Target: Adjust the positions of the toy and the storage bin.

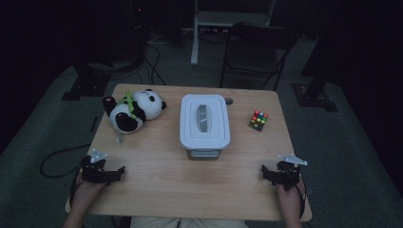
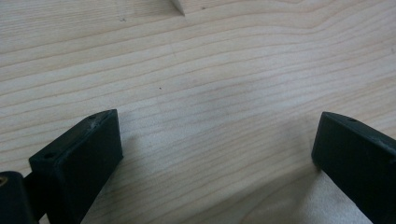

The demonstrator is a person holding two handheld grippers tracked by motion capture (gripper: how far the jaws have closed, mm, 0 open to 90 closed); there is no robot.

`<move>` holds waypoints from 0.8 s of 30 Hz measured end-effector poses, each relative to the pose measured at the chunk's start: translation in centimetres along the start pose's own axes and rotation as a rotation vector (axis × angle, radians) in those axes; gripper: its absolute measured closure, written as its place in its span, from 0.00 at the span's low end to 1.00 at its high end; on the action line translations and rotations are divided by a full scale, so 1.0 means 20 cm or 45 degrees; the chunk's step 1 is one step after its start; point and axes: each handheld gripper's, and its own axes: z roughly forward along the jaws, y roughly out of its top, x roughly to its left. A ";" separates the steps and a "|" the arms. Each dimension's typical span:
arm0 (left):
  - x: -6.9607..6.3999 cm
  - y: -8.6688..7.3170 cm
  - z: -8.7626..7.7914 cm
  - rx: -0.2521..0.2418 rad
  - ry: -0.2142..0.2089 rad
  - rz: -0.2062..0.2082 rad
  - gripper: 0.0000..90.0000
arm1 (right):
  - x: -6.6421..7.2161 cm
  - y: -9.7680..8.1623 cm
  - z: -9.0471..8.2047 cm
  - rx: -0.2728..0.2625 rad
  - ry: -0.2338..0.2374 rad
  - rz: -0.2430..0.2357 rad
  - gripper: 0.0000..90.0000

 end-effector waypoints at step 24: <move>-0.15 0.15 0.09 -0.014 -0.049 0.105 0.03 | 0.01 0.06 0.03 0.016 0.023 0.086 0.14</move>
